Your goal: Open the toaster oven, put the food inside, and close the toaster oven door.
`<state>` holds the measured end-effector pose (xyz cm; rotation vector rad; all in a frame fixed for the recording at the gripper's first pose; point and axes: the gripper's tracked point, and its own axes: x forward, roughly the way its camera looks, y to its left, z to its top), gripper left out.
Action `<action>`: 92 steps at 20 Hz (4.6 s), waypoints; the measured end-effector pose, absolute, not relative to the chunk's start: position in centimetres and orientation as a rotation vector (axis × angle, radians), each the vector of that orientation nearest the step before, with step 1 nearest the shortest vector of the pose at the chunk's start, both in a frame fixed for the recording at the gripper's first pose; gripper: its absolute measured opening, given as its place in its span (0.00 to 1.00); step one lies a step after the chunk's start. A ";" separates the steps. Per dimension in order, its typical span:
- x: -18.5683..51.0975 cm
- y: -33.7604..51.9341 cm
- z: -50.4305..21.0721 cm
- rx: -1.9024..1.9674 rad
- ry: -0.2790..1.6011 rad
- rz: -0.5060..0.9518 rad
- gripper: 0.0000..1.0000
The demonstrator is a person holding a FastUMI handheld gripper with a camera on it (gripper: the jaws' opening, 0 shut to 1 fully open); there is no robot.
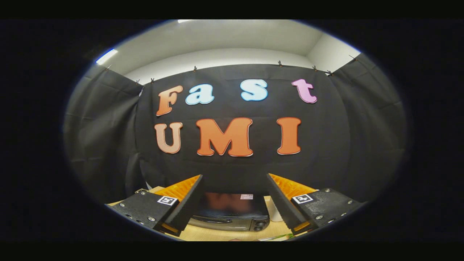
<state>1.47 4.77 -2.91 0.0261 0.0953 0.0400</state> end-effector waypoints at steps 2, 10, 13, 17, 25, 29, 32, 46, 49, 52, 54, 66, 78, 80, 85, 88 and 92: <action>1.9 5.3 -4.4 0.024 0.129 0.040 0.99; 3.3 9.0 -13.2 0.068 0.329 0.058 0.99; 4.3 10.7 -17.4 0.071 0.421 0.066 0.99; 4.6 12.3 -22.9 0.061 0.543 0.053 1.00; 5.0 13.1 -27.3 -0.011 0.609 0.002 1.00; 5.0 14.4 -26.8 -0.064 0.546 0.032 0.99; 4.5 14.4 -27.2 -0.013 0.527 0.021 0.96; -7.0 15.6 -30.5 0.047 0.692 0.214 0.86; -9.6 14.7 -33.6 0.149 0.852 0.190 0.86; -10.3 14.3 -35.9 0.196 0.931 0.180 0.85; -10.7 13.9 -36.8 0.185 0.952 0.181 0.83; -11.2 13.4 -40.7 0.063 1.026 0.228 0.80; -11.7 8.0 -34.0 0.173 0.950 0.196 0.82; -12.1 5.3 -32.6 0.141 0.954 0.158 0.83; -10.9 -2.3 -28.1 0.114 0.873 0.051 0.93; -10.5 -7.6 -28.3 0.087 0.862 -0.034 0.98; -11.5 -12.1 -31.2 0.072 0.936 -0.097 0.98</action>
